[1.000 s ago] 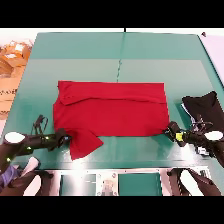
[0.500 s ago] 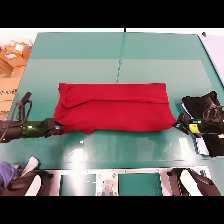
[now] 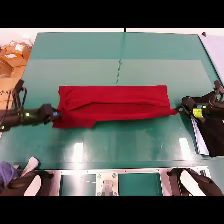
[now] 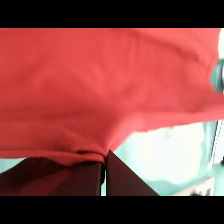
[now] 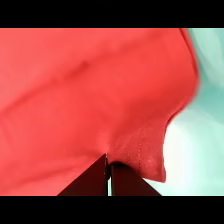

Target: Fold the shirts.

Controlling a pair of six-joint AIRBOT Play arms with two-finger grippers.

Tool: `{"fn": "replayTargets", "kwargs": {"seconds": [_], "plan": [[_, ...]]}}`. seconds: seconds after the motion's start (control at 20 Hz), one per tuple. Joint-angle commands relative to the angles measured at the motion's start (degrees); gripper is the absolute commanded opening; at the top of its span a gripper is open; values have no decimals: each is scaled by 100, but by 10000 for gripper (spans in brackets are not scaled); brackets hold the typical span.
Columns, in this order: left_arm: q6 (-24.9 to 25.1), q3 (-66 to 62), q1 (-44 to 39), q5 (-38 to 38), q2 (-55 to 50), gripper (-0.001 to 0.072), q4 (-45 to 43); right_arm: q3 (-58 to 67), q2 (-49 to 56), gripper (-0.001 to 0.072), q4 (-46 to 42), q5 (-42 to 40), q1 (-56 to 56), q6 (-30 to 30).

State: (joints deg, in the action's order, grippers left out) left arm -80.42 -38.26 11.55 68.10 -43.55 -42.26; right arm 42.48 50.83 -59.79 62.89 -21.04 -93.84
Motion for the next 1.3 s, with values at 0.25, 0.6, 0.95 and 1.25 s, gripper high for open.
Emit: {"fn": "replayTargets", "kwargs": {"seconds": [0.25,0.6,0.95,1.25], "plan": [[1132,-2258,-662,-1178,-3606,21,883,1596,2645,16,282,-1510,741,-2],[999,-3501,-831,-2208,-5318,675,839,3045,4323,311,278,-2037,828,-2],[981,-4758,140,-739,-5316,672,841,3552,4417,546,175,-142,-404,1502],[887,-4881,44,-7,-5318,22,839,3506,5200,545,828,1014,-640,2741]]}}
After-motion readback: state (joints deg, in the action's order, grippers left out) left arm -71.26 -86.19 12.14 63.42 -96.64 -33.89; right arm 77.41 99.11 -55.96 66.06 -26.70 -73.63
